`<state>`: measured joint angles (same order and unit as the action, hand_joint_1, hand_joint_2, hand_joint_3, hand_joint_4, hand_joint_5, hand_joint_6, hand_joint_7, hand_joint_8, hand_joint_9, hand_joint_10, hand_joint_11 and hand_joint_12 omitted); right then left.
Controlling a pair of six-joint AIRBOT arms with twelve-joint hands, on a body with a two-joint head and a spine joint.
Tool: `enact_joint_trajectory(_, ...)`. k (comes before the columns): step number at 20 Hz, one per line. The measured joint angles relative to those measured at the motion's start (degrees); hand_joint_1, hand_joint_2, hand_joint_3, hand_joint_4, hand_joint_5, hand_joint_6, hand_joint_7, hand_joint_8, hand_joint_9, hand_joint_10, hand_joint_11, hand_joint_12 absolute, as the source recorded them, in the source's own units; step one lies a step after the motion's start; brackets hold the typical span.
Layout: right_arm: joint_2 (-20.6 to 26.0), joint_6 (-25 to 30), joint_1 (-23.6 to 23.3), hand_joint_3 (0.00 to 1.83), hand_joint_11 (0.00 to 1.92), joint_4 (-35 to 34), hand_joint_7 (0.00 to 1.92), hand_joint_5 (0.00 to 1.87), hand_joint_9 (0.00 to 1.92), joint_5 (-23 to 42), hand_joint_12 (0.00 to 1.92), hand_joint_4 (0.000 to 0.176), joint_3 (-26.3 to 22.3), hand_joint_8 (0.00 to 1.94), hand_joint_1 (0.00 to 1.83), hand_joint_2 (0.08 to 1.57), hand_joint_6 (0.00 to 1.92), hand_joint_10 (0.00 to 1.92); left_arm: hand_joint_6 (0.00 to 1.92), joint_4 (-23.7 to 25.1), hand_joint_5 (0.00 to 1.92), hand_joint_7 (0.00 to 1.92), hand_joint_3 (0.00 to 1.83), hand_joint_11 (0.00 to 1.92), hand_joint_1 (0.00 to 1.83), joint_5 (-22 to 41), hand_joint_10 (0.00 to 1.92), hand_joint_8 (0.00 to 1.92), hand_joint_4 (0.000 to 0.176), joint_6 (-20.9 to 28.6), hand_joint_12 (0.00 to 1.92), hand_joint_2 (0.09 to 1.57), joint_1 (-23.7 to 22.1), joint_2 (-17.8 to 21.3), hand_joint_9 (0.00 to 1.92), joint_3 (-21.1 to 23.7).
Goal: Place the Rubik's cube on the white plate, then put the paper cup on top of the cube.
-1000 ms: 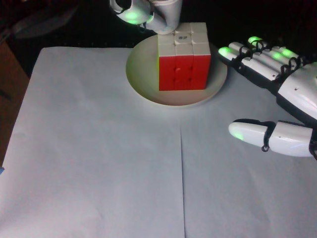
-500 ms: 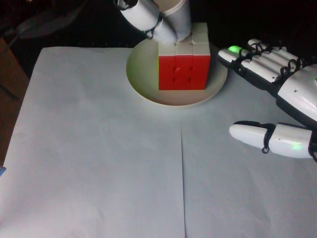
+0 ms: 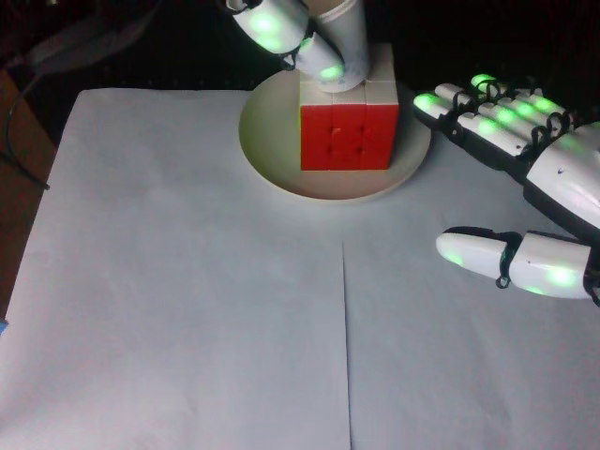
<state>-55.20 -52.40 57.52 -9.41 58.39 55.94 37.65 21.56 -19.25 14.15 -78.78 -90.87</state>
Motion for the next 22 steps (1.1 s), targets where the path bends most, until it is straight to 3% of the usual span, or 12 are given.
enact_joint_trajectory(2, 0.0, 0.0, 0.0, 0.0, 0.0, 0.0, 0.0, 0.0, 0.0, 0.0, 0.71, 0.004, 0.0, 0.0, 0.37, 1.24, 0.0, 0.35, 1.49, 0.1, 0.23, 0.23, 0.65, 0.14, 1.09, 0.6, 1.45, 1.19, 0.015, 0.5, 1.92, 0.86, 0.0, 0.0, 0.19, 0.0)
enact_joint_trajectory(4, 0.0, 0.0, 0.0, 0.0, 0.0, 0.0, 0.0, 0.0, 0.0, 0.0, 0.73, 0.024, 0.0, 0.0, 0.44, 1.23, 0.0, 0.37, 1.09, 0.1, 0.24, 0.38, 0.47, 0.07, 1.05, 0.6, 1.0, 0.68, 0.017, 0.5, 1.74, 0.91, 0.0, 0.0, 0.29, 0.0)
enact_joint_trajectory(5, 0.0, 0.0, 0.0, 0.0, 0.0, 0.0, 0.0, 0.0, 0.0, 0.0, 0.77, 0.013, 0.0, 0.0, 0.43, 1.23, 0.0, 0.35, 0.83, 0.1, 0.26, 0.47, 0.24, 0.06, 1.02, 0.6, 0.76, 0.34, 0.012, 0.5, 1.62, 1.02, 0.0, -0.1, 0.34, 0.0)
enact_joint_trajectory(8, 0.0, 0.0, 0.0, 0.0, 0.0, 0.0, 0.0, 0.0, 0.0, 0.0, 0.82, 0.013, 0.0, 0.0, 0.41, 1.23, 0.0, 0.38, 0.5, 0.2, 0.31, 0.49, 0.01, 0.0, 0.95, 0.6, 0.58, 0.02, 0.027, 0.5, 1.59, 1.15, 0.0, -0.1, 0.3, 0.0)
enact_joint_trajectory(9, 0.0, 0.0, 0.0, 0.0, 0.0, 0.0, 0.01, 0.0, 0.0, 0.0, 0.8, 0.019, 0.0, 0.0, 0.43, 1.23, 0.0, 0.39, 0.31, 0.4, 0.31, 0.4, 0.0, 0.0, 0.91, 0.5, 0.32, 0.0, 0.064, 0.5, 1.4, 1.12, 0.0, -0.2, 0.27, 0.0)
enact_joint_trajectory(11, 0.0, 0.0, 0.0, 0.0, 0.0, 0.1, 0.01, 0.0, 0.0, 0.0, 0.79, 0.014, 0.0, 0.0, 0.4, 1.23, 0.0, 0.37, 0.13, 0.5, 0.16, 0.16, 0.0, 0.0, 0.77, 0.6, 0.16, 0.0, 0.113, 0.5, 1.46, 1.11, 0.0, -0.3, 0.13, 0.0)
enact_joint_trajectory(12, 0.0, 0.0, 0.0, 0.0, 0.0, 0.0, 0.01, 0.0, 0.0, 0.0, 0.79, 0.014, 0.0, 0.0, 0.4, 1.23, 0.0, 0.37, 0.12, 0.6, 0.14, 0.13, 0.0, 0.0, 0.77, 0.5, 0.15, 0.0, 0.117, 0.5, 1.44, 1.11, 0.0, -0.3, 0.11, 0.0)
enact_joint_trajectory(13, 0.0, 0.0, 0.0, 0.0, 0.0, 0.0, 0.01, 0.0, 0.0, 0.0, 0.76, 0.02, 0.0, 0.0, 0.39, 1.22, 0.0, 0.37, 0.07, 0.6, 0.07, 0.04, 0.0, 0.0, 0.66, 0.5, 0.13, 0.0, 0.164, 0.5, 1.51, 1.1, 0.0, -0.3, 0.05, 0.0)
enact_joint_trajectory(15, 0.0, 0.0, 0.0, 0.0, 0.0, 0.0, 0.05, 0.0, 0.0, 0.0, 0.85, 0.021, 0.0, 0.01, 0.43, 1.22, 0.0, 0.46, 0.0, 0.2, 0.0, 0.0, 0.0, 0.0, 0.64, 0.8, 0.01, 0.0, 0.161, 0.5, 0.96, 1.05, 0.0, 0.1, 0.0, 0.4)
enact_joint_trajectory(18, 0.0, 0.0, 0.4, 0.0, 0.0, -0.2, 0.04, 0.0, 0.0, 0.0, 0.76, 0.026, 0.0, 0.0, 0.4, 1.21, 0.0, 0.39, 0.0, -1.4, 0.0, 0.0, 0.0, 0.0, 0.62, 3.8, 0.0, 0.0, 0.176, 0.6, 1.22, 1.0, 0.0, 3.6, 0.0, 2.5)
enact_joint_trajectory(20, 0.5, 0.0, 0.4, 0.0, 0.0, -0.2, 0.04, 0.0, 0.01, -0.3, 0.68, 0.055, -0.2, 0.0, 0.47, 1.18, 0.0, 0.38, 0.0, -2.6, 0.0, 0.03, 0.0, 0.0, 0.52, 6.0, 0.05, 0.01, 0.176, 0.6, 1.52, 0.93, 0.0, 6.4, 0.11, 4.1)
enact_joint_trajectory(22, 0.7, 0.0, 0.4, 0.0, 0.0, 0.0, 0.0, 0.0, 0.01, 0.0, 0.53, 0.034, -0.4, 0.0, 0.4, 1.2, 0.0, 0.25, 0.0, -3.5, 0.0, 0.0, 0.01, 0.0, 0.65, 7.9, 0.0, 0.0, 0.156, 0.6, 0.19, 1.0, 0.5, 8.5, 0.0, 5.5)
